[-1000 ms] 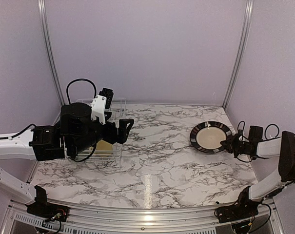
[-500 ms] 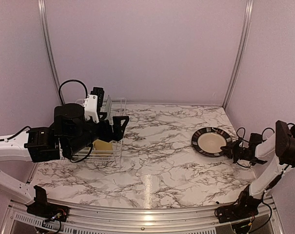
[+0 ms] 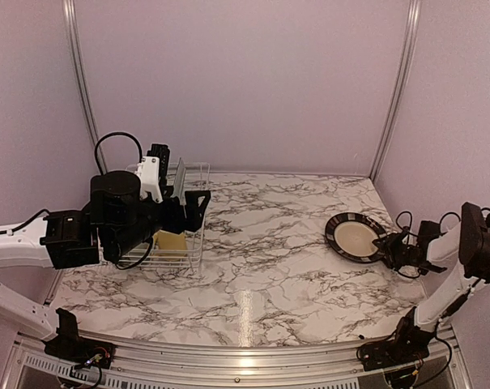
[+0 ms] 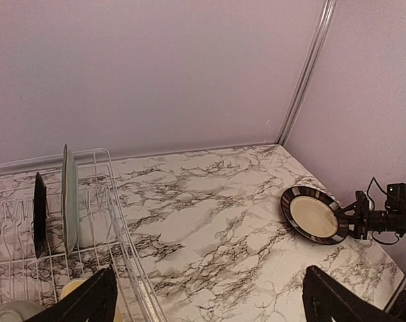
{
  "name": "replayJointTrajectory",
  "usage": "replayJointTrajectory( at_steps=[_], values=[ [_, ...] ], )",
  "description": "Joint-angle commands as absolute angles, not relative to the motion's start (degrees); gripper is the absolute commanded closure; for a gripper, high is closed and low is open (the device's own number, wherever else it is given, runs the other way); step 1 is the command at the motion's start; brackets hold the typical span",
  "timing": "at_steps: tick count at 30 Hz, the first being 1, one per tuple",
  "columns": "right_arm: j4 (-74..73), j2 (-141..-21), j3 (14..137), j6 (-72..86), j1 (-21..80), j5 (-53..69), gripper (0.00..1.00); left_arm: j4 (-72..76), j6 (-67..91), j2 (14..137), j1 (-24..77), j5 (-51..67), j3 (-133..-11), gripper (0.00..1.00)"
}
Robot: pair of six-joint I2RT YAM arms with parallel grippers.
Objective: Unload the mixed dishes from the dish rack
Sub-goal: Place the plate in the corner of the board, then grab the plate from the dish rack.
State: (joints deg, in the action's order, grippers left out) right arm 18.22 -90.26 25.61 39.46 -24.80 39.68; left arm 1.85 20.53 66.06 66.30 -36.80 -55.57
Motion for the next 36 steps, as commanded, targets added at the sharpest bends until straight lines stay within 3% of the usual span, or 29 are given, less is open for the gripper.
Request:
replayJointTrajectory(
  at_steps=[1, 10, 19, 25, 36],
  values=[
    [11.92, -85.4, 27.2, 35.4, -25.2, 31.83, 0.35, -1.38, 21.32, 65.13, 65.72, -39.38, -57.23, 0.01],
    [-4.72, -71.78, 28.68, 30.82, -25.18, 20.37, 0.12, -10.59, 23.93, 64.76, 58.41, -36.34, -60.97, 0.01],
    [-15.3, -59.45, 34.36, 25.25, -21.67, 12.09, 0.09, -18.32, 29.57, 70.82, 46.28, -25.35, -65.87, 0.01],
    [-16.86, -55.38, 40.03, 22.06, -13.73, 14.08, 0.09, -23.64, 29.55, 80.58, 39.18, -17.2, -73.14, 0.01],
    [-17.61, -59.7, 41.67, 16.37, 3.05, 12.0, 0.09, -34.33, 19.63, 101.25, 33.43, -17.74, -91.55, 0.1]
  ],
)
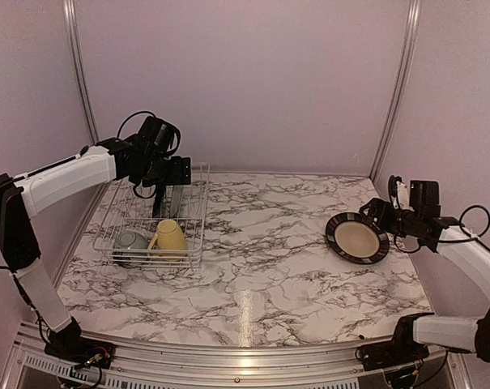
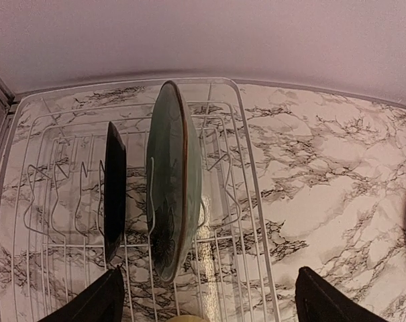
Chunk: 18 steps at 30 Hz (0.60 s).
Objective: Unload the mixed dishes from the dish rack
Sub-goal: Grab the plate from the dish rack.
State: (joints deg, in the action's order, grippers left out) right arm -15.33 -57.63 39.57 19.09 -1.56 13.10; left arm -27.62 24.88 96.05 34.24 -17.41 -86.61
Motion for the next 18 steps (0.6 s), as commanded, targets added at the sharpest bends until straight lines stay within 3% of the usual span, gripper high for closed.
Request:
replayJointTrajectory(
  at_steps=[1, 7, 18],
  values=[
    [-17.84, -60.55, 41.97, 16.04, 4.02, 11.77, 0.08, -34.58, 18.92, 102.5, 33.22, -18.06, -92.52, 0.11],
    [-20.64, -65.11, 45.09, 17.8, 5.54, 9.16, 0.02, -35.52, 17.29, 108.43, 32.18, -19.15, -97.38, 0.15],
    [-21.12, -61.32, 45.5, 18.04, 5.14, 7.56, 0.01, -33.25, 13.44, 113.38, 31.48, -20.72, -98.89, 0.21]
  ],
)
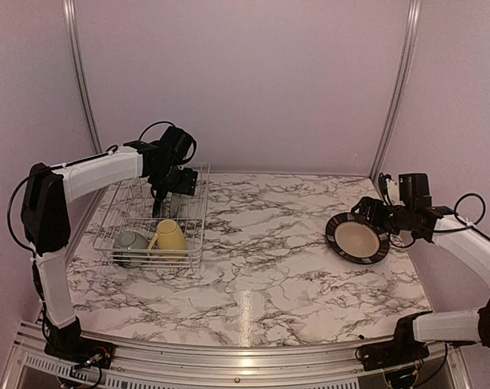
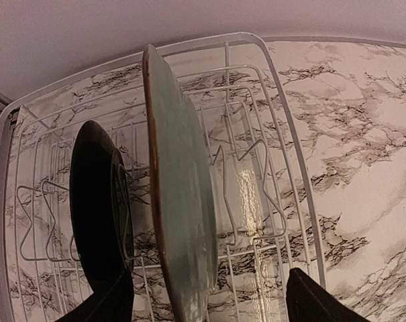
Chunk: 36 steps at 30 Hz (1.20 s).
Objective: Unload the mixed dishes from the dish rack
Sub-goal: Grab the plate from the dish rack.
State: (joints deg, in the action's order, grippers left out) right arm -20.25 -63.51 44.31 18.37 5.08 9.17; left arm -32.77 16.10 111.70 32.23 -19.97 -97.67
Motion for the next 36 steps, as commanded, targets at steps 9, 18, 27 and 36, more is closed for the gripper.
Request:
replayJointTrajectory(
  at_steps=[9, 18, 27, 36],
  values=[
    [-20.8, -57.22, 46.01, 18.31, 5.2, 10.43, 0.01, -31.46, 11.6, 115.07, 31.2, -23.99, -98.85, 0.46],
    [-19.34, -56.31, 45.71, 18.9, 5.27, 12.28, 0.01, -31.3, 11.34, 115.84, 31.3, -23.5, -99.31, 0.65],
    [-19.34, -56.17, 45.04, 19.3, 5.27, 12.15, 0.01, -32.95, 12.06, 115.03, 31.46, -24.07, -101.57, 0.83],
    [-19.6, -55.34, 45.05, 19.64, 5.28, 11.48, 0.01, -34.7, 13.09, 113.81, 31.46, -25.89, -103.18, 0.92]
  ],
)
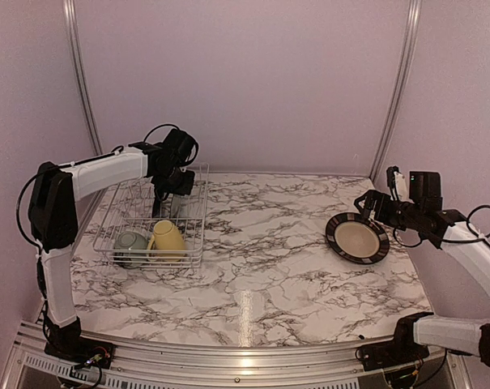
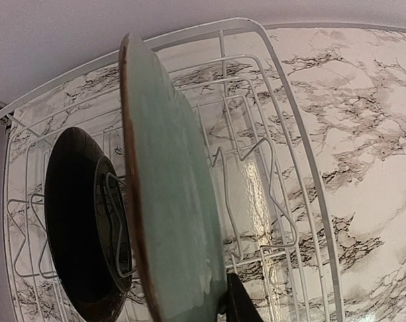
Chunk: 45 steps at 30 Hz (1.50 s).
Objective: Unload the mixed dishes from the dish rack
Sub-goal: Grab the plate from the dish rack, then pass from the left arm to the right
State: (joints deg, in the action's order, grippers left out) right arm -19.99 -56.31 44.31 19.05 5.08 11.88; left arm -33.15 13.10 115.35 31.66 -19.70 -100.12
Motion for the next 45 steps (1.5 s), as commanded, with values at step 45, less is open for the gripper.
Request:
replayJointTrajectory(
  at_steps=[45],
  values=[
    [-19.44, -54.97, 44.09, 20.31, 5.27, 11.51, 0.02, -24.92, 24.64, 95.17, 26.37, -14.52, -93.75, 1.0]
  ],
)
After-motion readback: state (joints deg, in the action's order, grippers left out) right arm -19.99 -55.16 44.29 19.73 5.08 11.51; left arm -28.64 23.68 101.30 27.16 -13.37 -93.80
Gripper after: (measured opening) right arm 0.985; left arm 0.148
